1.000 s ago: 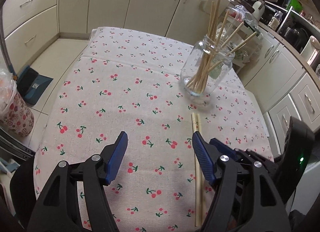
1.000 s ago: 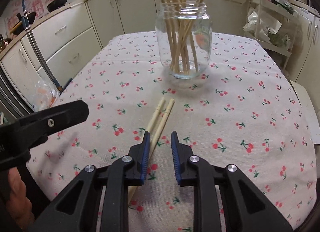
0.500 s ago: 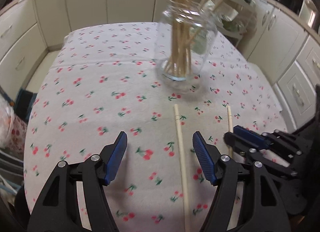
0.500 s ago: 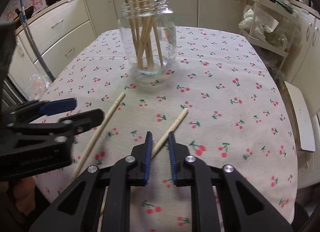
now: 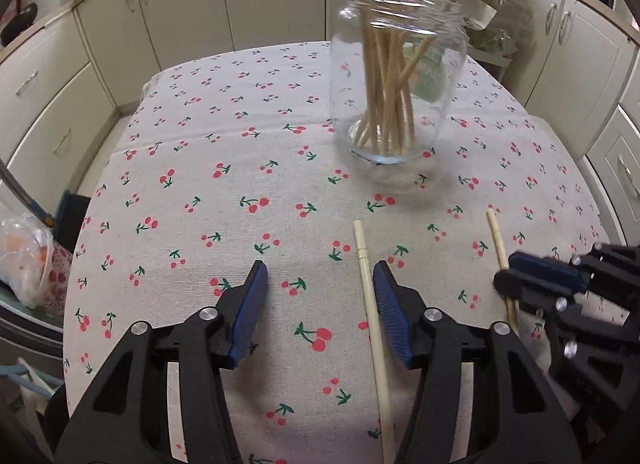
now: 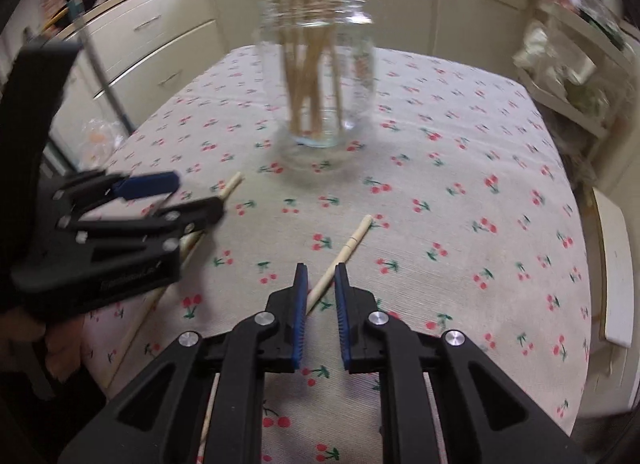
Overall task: Organize utensils
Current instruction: 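Grasp a loose chopstick with the right gripper while the left gripper grasps another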
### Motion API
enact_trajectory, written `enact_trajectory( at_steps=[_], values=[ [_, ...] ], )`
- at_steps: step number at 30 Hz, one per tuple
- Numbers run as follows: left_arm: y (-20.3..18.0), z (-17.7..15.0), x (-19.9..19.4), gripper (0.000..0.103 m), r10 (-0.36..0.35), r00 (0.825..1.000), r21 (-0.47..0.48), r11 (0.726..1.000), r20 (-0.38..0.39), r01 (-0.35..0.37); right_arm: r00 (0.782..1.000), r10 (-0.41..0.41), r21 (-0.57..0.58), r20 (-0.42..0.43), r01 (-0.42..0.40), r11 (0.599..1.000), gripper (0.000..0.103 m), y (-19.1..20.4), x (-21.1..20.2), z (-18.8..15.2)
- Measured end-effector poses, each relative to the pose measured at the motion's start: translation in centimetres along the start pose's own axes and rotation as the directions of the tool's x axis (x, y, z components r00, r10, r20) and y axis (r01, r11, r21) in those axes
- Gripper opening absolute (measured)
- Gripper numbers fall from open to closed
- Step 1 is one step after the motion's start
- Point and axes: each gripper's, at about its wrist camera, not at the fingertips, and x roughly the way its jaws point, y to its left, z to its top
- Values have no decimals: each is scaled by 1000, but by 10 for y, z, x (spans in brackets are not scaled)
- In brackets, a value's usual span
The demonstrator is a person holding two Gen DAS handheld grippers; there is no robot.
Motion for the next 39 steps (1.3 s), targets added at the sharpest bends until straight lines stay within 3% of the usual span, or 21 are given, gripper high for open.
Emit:
enact_trajectory(
  at_steps=[3,5,9,15,21,23,25,27,34,36,39],
  values=[
    [-6,1,-1,38,-9,1000,9,1000,5,9,999,-37,60,0,37,998,15,1,0,0],
    [-12,1,-1,20,-19,1000,24,1000,9,19,997,-81,65,8,80,995,15,7,1,0],
    [-14,2,-2,7,-56,998,23,998,2,56,998,-65,-33,10,66,997,12,26,2,-2],
    [-1,-1,-5,7,-78,997,-6,997,-25,77,999,-38,59,-23,39,998,13,5,-1,1],
    [-5,3,-2,14,-65,997,-15,998,-28,65,997,-65,41,-28,66,997,23,16,1,1],
    [-9,2,-2,14,-46,999,2,999,-17,46,996,-85,13,-22,85,996,9,20,2,0],
    [-11,2,-3,12,-42,999,12,999,-9,43,997,-77,9,-26,78,997,6,21,2,1],
    [-12,1,-4,7,-52,999,23,998,-14,53,997,-74,3,-34,74,997,6,20,1,1],
    [-13,0,-5,8,-31,999,25,999,-18,32,995,-83,18,-51,84,996,7,17,3,4],
    [-14,-1,-5,11,-19,1000,31,999,-11,19,995,-88,15,-47,89,996,7,18,4,4],
    [-11,-2,-5,27,7,1000,17,1000,1,-7,995,-96,8,-38,96,995,7,19,6,5]
  ],
)
